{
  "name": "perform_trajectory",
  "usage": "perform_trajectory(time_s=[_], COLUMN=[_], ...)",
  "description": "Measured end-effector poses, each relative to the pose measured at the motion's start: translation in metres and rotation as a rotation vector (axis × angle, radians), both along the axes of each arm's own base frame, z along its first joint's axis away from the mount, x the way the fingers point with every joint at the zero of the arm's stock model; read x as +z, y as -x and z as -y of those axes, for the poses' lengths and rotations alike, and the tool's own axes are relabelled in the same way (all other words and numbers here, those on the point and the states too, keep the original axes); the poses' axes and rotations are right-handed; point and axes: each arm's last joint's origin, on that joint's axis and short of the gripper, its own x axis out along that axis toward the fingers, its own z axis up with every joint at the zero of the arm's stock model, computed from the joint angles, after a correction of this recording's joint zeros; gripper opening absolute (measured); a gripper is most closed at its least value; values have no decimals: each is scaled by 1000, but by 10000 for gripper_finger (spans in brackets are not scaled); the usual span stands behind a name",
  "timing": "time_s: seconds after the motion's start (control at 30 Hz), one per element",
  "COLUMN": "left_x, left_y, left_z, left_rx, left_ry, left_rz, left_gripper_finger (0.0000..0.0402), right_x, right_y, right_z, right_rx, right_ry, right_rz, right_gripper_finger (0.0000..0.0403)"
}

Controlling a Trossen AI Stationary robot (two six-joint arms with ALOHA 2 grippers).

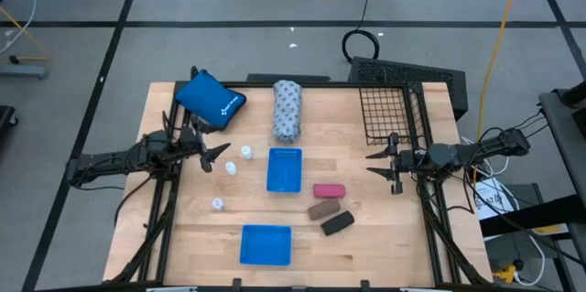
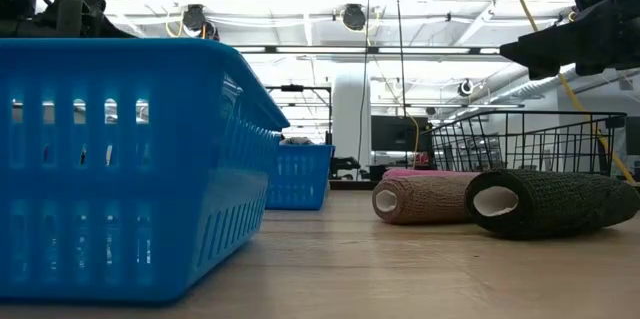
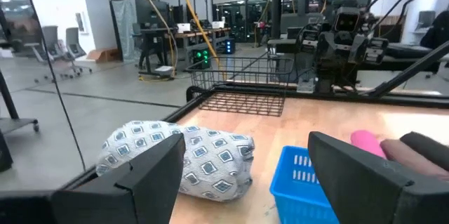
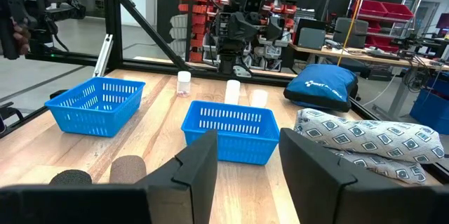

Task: Pick & place medical supplies in basket/bin
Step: Put the pink bandage into the bottom blue basket

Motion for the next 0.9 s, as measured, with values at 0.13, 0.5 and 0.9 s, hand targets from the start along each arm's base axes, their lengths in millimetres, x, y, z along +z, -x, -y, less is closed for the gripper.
perform_trajectory(time_s=[0.13, 0.5, 0.9], left_x=[0, 0, 0], left_y=[0, 0, 0], left_z=[0, 0, 0], left_rx=[-1, -6, -7], left_ry=[23, 125, 156], left_rz=[8, 41, 51], left_gripper_finger=[306, 306, 306], right_x=[2, 29, 7], right_y=[0, 3, -33], right_z=[0, 1, -17], right_rx=[0, 49, 104], right_ry=[-27, -406, -382], right_rz=[18, 289, 48], right_gripper_finger=[144, 144, 227])
